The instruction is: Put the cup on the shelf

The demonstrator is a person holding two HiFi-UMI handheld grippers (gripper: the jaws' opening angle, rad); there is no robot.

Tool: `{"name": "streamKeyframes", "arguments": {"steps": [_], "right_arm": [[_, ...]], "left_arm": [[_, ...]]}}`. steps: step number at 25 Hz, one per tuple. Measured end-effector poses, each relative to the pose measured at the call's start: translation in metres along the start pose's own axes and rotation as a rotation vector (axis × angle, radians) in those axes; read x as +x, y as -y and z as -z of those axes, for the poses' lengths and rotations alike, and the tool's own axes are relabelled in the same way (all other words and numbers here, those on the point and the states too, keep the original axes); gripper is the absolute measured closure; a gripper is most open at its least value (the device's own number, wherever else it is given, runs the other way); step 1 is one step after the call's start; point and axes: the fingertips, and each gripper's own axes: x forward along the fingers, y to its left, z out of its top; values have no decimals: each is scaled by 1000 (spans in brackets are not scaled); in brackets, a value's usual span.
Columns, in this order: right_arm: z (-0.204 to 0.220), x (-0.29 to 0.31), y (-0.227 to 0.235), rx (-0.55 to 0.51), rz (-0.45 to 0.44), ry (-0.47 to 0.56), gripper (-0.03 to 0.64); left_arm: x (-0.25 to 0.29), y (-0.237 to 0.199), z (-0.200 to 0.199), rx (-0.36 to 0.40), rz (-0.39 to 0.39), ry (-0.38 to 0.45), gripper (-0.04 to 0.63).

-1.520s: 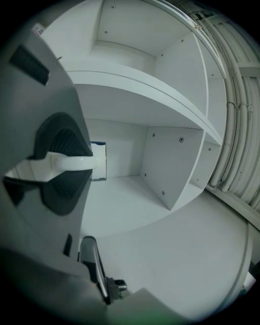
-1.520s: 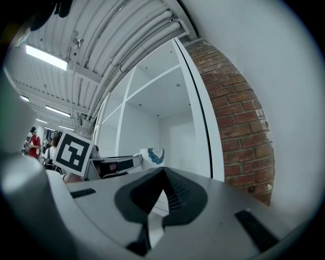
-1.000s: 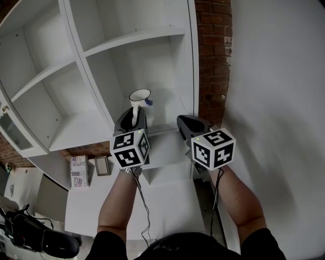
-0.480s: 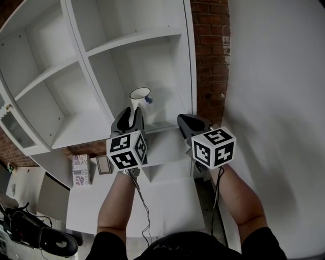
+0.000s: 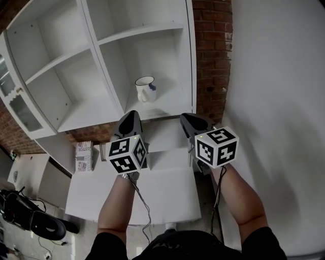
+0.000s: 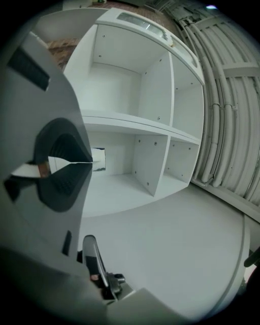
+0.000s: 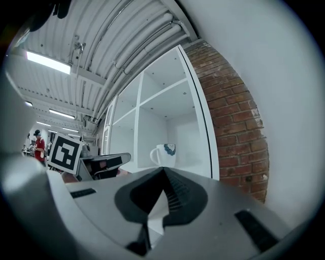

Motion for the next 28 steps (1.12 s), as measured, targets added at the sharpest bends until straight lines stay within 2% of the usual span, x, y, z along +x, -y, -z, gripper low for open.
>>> {"name": "streamKeyframes", "arguments": {"steps": [10,14,21,28], "right_arm": [[17,-59,-36,-12,-30,-2,617],[20,-76,-50,-13,-37,13,617],[35,-84,-76,0,-27,2,617],[43,-88,-121,-7,-5,4,617]], "left_arm": [[-85,45,18,4,47,-73,591],[-112,53,21,-5,48,-72,591],[-148,44,22,-15,64,-71,591],[-184,21,36,-42,90,-80,591]]}}
